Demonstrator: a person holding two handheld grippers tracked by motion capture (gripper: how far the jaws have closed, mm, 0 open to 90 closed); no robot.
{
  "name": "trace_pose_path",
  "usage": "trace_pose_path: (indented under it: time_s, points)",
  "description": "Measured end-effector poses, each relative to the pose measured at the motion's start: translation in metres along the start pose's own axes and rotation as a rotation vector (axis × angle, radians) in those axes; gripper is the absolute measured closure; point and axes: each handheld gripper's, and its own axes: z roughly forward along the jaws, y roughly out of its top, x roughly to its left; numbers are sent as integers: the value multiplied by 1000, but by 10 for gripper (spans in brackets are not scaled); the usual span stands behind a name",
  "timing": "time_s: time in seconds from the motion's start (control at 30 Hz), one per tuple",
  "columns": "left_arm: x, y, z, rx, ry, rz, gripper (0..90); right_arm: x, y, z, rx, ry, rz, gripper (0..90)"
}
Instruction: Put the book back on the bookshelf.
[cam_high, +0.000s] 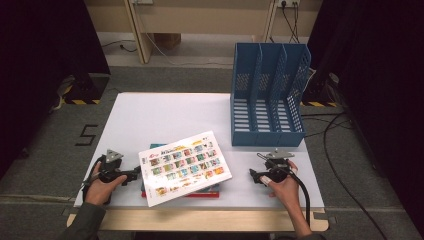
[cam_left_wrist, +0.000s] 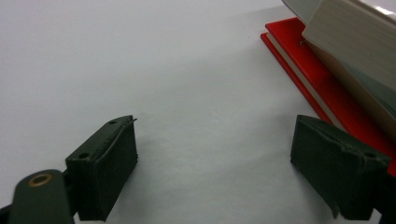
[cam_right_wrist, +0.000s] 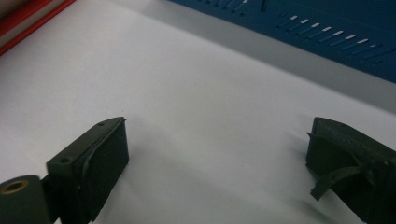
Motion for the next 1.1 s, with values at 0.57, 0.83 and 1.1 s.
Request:
trace_pose_path:
  time_s: [0.57, 0.83, 1.1]
  points:
    - [0, -1, -2, -2, -4, 9, 146, -2, 0, -21, -119, 66, 28, 200]
    - [0, 1, -12, -29, 4, -1, 148, 6, 3, -28, -127, 69, 13, 229]
    - [-7, 4, -22, -74, 7, -23, 150, 16, 11, -36, -160, 82, -28, 251]
